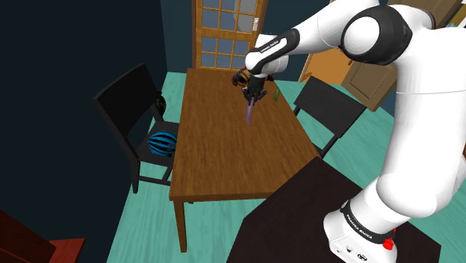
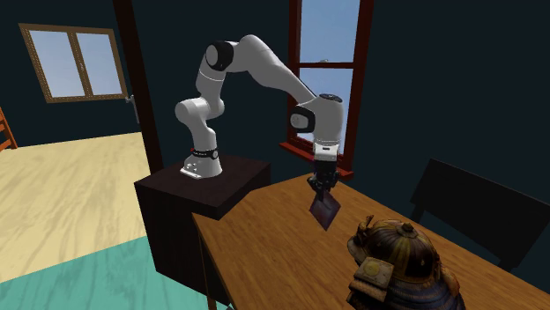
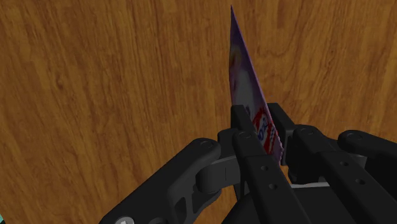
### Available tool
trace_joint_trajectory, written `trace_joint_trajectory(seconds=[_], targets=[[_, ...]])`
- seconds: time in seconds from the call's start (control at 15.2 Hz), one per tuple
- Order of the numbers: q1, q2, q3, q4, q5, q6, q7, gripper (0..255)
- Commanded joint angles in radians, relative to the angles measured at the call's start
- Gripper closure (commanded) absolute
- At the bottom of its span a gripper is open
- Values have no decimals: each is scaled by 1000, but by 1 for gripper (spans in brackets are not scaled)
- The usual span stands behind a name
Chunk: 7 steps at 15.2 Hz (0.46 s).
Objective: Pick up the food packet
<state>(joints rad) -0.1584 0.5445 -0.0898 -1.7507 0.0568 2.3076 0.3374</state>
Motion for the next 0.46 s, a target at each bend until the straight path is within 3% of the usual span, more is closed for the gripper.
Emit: trace_joint_trajectory(seconds=[0.0, 0.4], targets=[[2, -21, -1, -1, -2, -21, 3, 255], [4, -53, -3, 9, -6, -63, 5, 255]])
